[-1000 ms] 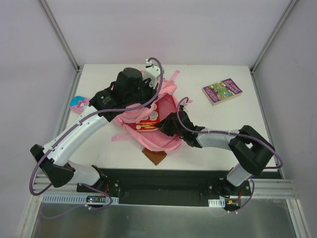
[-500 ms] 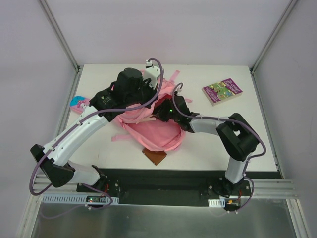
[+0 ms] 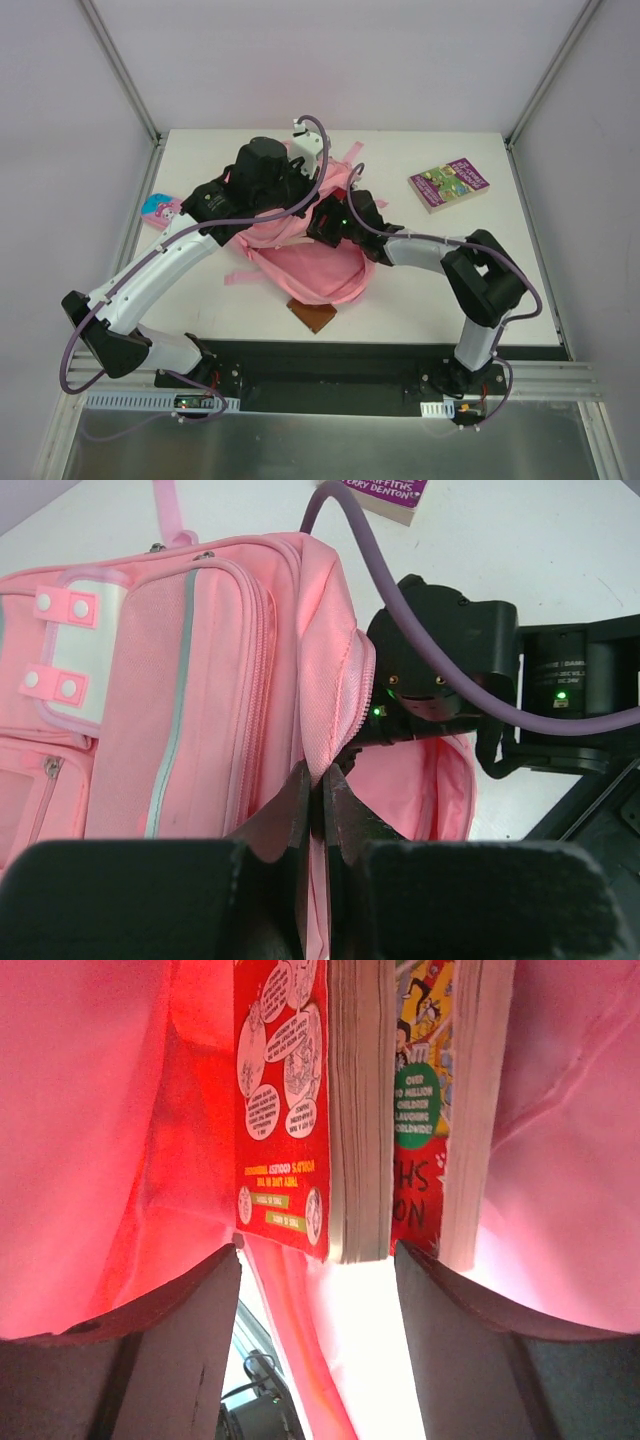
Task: Pack the student bag
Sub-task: Place the book in the student bag.
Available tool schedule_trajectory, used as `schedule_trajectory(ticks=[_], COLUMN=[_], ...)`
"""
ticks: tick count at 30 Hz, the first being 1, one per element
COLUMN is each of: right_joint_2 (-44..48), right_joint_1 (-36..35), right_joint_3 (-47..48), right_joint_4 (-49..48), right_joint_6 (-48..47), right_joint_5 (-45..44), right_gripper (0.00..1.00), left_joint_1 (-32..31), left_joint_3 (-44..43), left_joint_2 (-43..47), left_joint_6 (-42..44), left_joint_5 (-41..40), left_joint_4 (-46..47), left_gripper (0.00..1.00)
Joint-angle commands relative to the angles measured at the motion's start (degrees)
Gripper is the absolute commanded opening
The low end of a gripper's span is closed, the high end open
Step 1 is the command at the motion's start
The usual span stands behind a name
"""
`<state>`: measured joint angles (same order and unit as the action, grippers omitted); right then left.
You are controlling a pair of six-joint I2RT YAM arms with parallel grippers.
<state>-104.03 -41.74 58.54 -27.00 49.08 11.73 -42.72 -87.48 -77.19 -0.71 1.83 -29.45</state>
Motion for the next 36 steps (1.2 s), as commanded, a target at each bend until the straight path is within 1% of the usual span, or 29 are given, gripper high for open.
schedule_trajectory(ticks=[1, 2, 7, 13, 14, 19, 21, 25, 28, 30, 32, 33, 35, 36], right_joint_2=[5.59, 6.03, 5.77, -0.73, -1.52, -3.02, -3.81, -5.65, -7.94, -10.05, -11.72, -11.98, -11.46, -11.03], right_joint_1=[0.07, -0.01, 0.16, 1.21, 1.57, 2.01, 2.27, 2.62, 2.89, 3.15, 3.15, 3.33, 3.41, 3.85], right_joint_3=[-1.15, -1.15, -2.03, 1.05, 1.05, 3.77, 4.21, 7.19, 10.08, 11.24, 12.73, 12.47, 10.73, 10.02], right_joint_4=[4.50, 6.07, 6.44, 2.58, -0.56, -3.92, -5.07, -6.91, -7.62, -7.97, -8.33, -8.33, -8.77, -8.85], right_joint_6=[-5.92, -6.27, -5.57, -3.56, -3.47, -6.45, -6.80, -8.12, -8.56, -8.48, -8.56, -8.13, -7.77, -8.03], right_joint_5=[-3.72, -5.38, -7.86, -4.61, -3.04, -0.75, 0.31, 3.12, 7.68, 9.88, 12.35, 12.53, 11.48, 11.22], right_gripper=[0.66, 0.66, 0.70, 0.71, 0.72, 0.71, 0.70, 0.60, 0.52, 0.51, 0.51, 0.54, 0.57, 0.63], left_joint_1=[0.36, 0.18, 0.18, 0.27, 0.27, 0.27, 0.27, 0.27, 0.36, 0.27, 0.18, 0.27, 0.27, 0.27], left_joint_3=[-0.76, -0.76, -0.67, -0.94, -0.85, -0.85, -1.02, -0.76, -0.67, -0.58, -0.58, -0.50, -0.50, -0.41], left_joint_2=[2.48, 2.57, 2.83, 2.74, 2.83, 2.66, 2.57, 2.31, 2.39, 2.39, 2.30, 2.22, 2.13, 2.13], left_joint_6=[-0.70, -0.70, -0.96, -1.05, -0.96, -0.87, -0.96, -1.22, -1.40, -1.31, -1.40, -1.40, -1.40, -1.40], left_joint_5=[-1.91, -1.91, -1.91, -1.91, -1.91, -1.91, -0.69, -0.07, 0.02, 0.19, 0.37, 0.37, 0.11, -0.50], left_joint_4=[5.55, 5.55, 5.63, 5.55, 5.55, 5.55, 5.55, 5.55, 5.55, 5.55, 5.55, 5.63, 5.55, 5.55], left_gripper=[0.00, 0.00, 0.00, 0.00, 0.00, 0.00, 0.00, 0.00, 0.00, 0.00, 0.00, 0.00, 0.00, 0.00])
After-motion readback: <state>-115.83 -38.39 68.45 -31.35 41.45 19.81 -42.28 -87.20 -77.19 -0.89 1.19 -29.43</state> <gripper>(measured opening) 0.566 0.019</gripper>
